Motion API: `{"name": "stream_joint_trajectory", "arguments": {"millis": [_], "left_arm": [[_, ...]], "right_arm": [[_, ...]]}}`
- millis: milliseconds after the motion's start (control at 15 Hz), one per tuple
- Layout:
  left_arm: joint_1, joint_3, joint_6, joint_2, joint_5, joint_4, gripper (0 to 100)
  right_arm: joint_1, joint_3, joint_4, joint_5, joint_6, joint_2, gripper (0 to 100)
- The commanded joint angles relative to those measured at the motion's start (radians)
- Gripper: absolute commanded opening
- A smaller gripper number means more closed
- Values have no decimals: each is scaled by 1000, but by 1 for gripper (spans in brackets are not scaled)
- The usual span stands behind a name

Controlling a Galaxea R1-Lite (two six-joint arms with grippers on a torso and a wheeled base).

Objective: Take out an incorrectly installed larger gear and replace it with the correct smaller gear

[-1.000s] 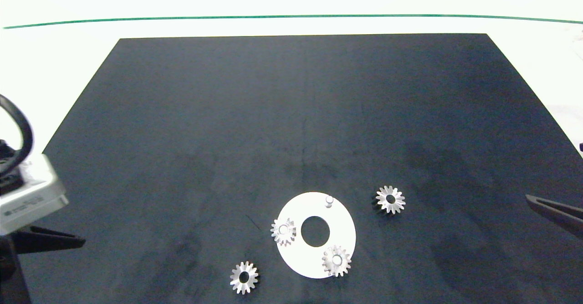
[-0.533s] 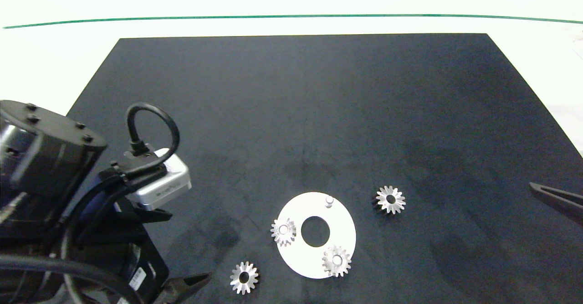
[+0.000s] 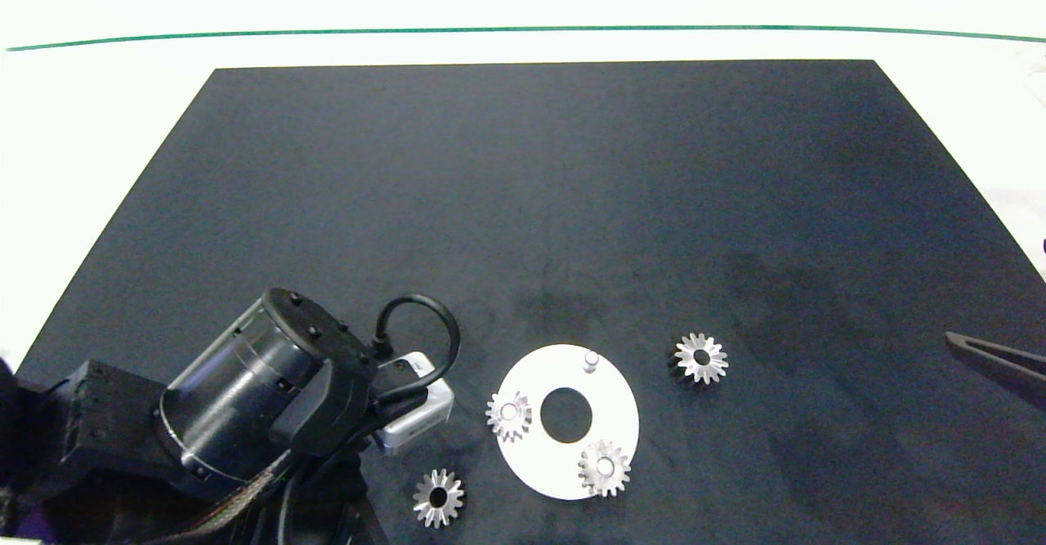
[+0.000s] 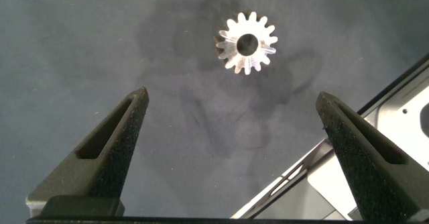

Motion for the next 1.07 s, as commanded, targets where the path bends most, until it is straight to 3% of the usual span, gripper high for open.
{"name": "stream_joint_trajectory", "arguments": {"millis": [67, 133, 200, 867, 1067], "left_arm": [[-29, 1, 6, 47, 57, 1, 100], [-31, 0, 6, 73, 103, -1, 100], [-34, 0, 4, 98, 113, -10, 100], [-68, -29, -7, 190, 110, -85, 100], [-68, -48, -7, 204, 109, -85, 95]], "right_arm": [[0, 0, 2, 4, -2, 5, 100], [2, 3, 2, 6, -2, 6, 100], [2, 3, 2, 6, -2, 6, 100], [2, 3, 0, 35, -2, 2, 100], [0, 3, 0, 42, 0, 2, 100]]}}
